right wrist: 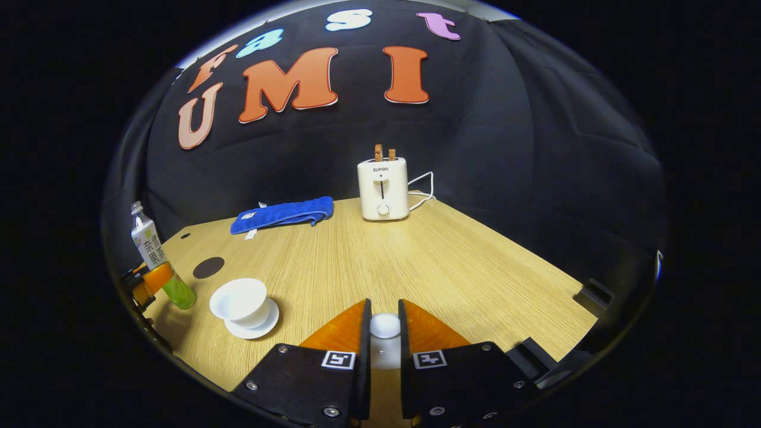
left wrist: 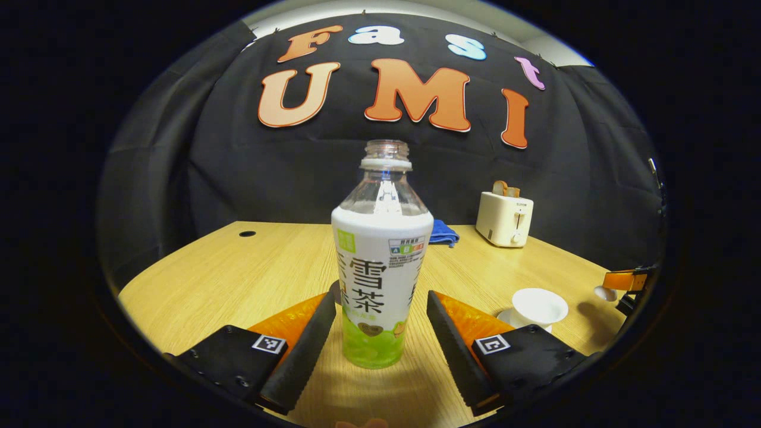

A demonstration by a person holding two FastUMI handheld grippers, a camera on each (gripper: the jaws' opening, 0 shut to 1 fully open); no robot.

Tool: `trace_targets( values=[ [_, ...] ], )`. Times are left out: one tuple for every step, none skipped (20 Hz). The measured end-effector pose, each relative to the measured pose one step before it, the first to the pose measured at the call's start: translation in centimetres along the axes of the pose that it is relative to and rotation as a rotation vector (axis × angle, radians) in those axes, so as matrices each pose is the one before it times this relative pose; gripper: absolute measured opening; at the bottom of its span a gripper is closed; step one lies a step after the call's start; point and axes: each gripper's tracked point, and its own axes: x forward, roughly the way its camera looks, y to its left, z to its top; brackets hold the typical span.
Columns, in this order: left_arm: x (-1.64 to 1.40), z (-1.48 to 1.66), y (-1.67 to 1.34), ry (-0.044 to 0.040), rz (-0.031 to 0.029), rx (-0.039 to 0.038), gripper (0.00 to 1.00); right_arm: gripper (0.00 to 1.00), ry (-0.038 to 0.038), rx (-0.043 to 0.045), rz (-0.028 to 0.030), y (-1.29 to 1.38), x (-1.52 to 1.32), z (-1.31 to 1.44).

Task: Open the teacup lid with one hand, grasp the water bottle and pour water into the teacup with the other hand; after pouring, place the water bottle on the coaster and then close the teacup lid.

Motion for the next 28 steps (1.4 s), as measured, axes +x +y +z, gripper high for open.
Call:
trace_targets(
  values=[
    [0.265,-0.098,0.207,0.00367,0.00223,-0.00299,1.00,0.21,0.00425,0.00231,-0.00084,-0.014,0.071,-0.111],
    [0.187,0.041,0.107,0.00514,0.00096,0.00002,1.00,0.21,0.00451,0.00207,0.00109,0.078,0.061,-0.038],
    [0.059,-0.125,0.081,0.00517,0.00155,0.00092,1.00,0.21,0.00302,0.00123,0.00106,0.138,-0.038,-0.065],
    [0.262,-0.097,0.061,0.00259,0.00013,0.00222,1.00,0.21,0.00055,-0.00157,0.00185,0.080,0.049,0.033],
    [-0.052,0.094,-0.038,-0.00066,0.00167,-0.00043,0.99,0.21,0.00074,-0.00206,-0.00039,0.175,-0.055,0.000],
    [0.169,0.123,0.028,0.00099,0.00276,0.00005,0.86,0.21,0.00062,-0.00162,0.00119,0.106,-0.013,0.020],
    [-0.088,-0.002,0.038,0.00007,-0.01062,0.00155,0.74,0.21,-0.00036,-0.00018,0.00115,0.080,-0.051,0.120],
    [-0.087,0.082,-0.479,0.01492,-0.02340,-0.00122,0.68,0.21,-0.00073,-0.00157,0.00130,0.068,-0.110,0.073],
    [-0.269,0.056,-0.177,0.01440,-0.01334,-0.00025,0.67,0.21,-0.00204,-0.00058,-0.00010,0.000,-0.100,0.089],
    [-0.214,-0.161,0.182,0.01632,-0.00074,0.02054,0.64,0.21,-0.00228,0.00074,0.00042,0.075,-0.098,-0.045],
    [-0.321,0.065,0.377,0.00553,0.01334,0.03532,0.64,0.21,-0.00182,0.00109,0.00036,0.040,-0.069,0.118],
    [-0.442,0.114,0.288,0.00248,0.01183,0.04106,0.65,0.17,-0.00192,-0.00060,0.00011,0.043,-0.142,0.047],
    [-0.395,0.242,0.044,-0.00204,0.00225,0.03571,0.65,0.17,-0.00110,-0.00115,-0.00014,0.035,-0.157,0.006],
    [-0.431,0.234,-0.073,0.00024,-0.00004,0.03038,0.65,0.21,-0.00123,-0.00186,0.00006,0.020,-0.262,0.011],
    [-0.332,0.205,-0.067,0.00052,-0.00113,0.03652,0.65,0.21,-0.00146,-0.00017,0.00010,0.002,-0.213,0.057],
    [-0.383,0.166,0.050,0.00107,0.00212,0.04738,0.65,0.21,-0.00269,0.00208,0.00113,0.019,-0.228,0.061],
    [-0.213,0.407,0.201,-0.00037,0.00512,0.05928,0.65,0.21,-0.00288,0.00197,0.00140,0.022,-0.151,0.105],
    [-0.087,0.593,0.251,-0.00293,0.00927,0.06202,0.65,0.21,-0.00488,0.00168,0.00030,-0.031,-0.202,0.039],
    [0.152,0.399,0.157,0.00373,0.00431,0.05813,0.65,0.21,-0.00249,0.00070,0.00033,0.022,-0.162,0.070],
    [0.241,0.241,0.048,0.00821,-0.00162,0.04276,0.65,0.21,-0.00275,0.00315,0.00010,-0.145,-0.276,-0.046],
    [0.146,0.032,-0.127,0.00654,-0.00272,0.03024,0.64,0.21,-0.00175,0.00513,-0.00073,-0.116,-0.123,0.017],
    [0.269,-0.027,-0.205,0.01404,-0.00917,0.03143,0.64,0.21,-0.00206,0.00688,-0.00080,-0.199,-0.096,-0.060],
    [0.288,-0.162,-0.355,0.01168,-0.01341,0.03734,0.66,0.21,-0.00111,0.00599,-0.00278,-0.200,-0.160,-0.063],
    [0.203,0.209,-0.438,0.00467,-0.01158,0.04620,0.66,0.21,-0.00133,0.00628,-0.00552,-0.338,-0.048,-0.003],
    [0.173,0.406,-0.311,-0.00058,-0.00935,0.05124,0.64,0.21,-0.00138,0.00518,-0.00595,-0.402,-0.111,0.029],
    [0.183,0.447,-0.281,-0.00198,-0.00950,0.05376,0.66,0.21,-0.00280,0.00675,-0.00732,-0.421,-0.165,-0.004],
    [0.346,0.470,-0.502,-0.00085,-0.01288,0.05374,0.66,0.21,-0.00227,0.00774,-0.00542,-0.317,-0.085,0.057],
    [0.517,0.422,-0.556,0.00173,-0.01848,0.05056,0.66,0.21,-0.00252,0.00750,-0.00534,-0.301,-0.065,0.075]
  ],
)
